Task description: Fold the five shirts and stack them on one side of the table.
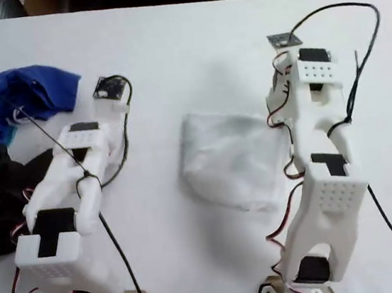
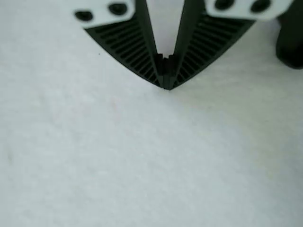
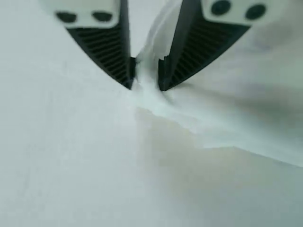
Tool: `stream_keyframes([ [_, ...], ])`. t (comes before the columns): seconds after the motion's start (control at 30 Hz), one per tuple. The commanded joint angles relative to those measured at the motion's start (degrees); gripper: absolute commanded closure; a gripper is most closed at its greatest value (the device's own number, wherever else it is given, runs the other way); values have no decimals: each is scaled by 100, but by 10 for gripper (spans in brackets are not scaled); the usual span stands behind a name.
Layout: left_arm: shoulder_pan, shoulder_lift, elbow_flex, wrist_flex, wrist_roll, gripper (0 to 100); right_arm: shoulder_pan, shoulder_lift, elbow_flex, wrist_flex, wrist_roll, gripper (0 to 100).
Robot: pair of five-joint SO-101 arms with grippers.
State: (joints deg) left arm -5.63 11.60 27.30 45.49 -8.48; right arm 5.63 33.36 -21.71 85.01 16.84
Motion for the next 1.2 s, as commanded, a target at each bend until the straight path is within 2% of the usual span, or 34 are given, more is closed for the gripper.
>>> stream_keyframes([
  [0.0, -9, -202, -31, -53, -53, 975, 136, -40, -334, 127, -35, 970],
  [0.3, -9, -202, -31, -53, -53, 975, 189, -31, -1354, 479, 44, 978],
  [0.57, -9, -202, -31, -53, -53, 975, 22, 22, -1837, 321, 1503, 978],
  [0.77, -9, -202, -31, -53, -53, 975, 4, 22, -1837, 259, 1653, 972],
  [0.83, -9, -202, -31, -53, -53, 975, -4, 22, -1837, 365, 1662, 929],
  [0.93, -9, -202, -31, -53, -53, 975, -31, -13, -1881, 541, 1679, 789],
  [1.0, -9, -202, -31, -53, -53, 975, -75, -84, -1908, 690, 1679, 742],
  [1.17, -9, -202, -31, -53, -53, 975, -725, -532, -1688, 1323, 1635, 835],
])
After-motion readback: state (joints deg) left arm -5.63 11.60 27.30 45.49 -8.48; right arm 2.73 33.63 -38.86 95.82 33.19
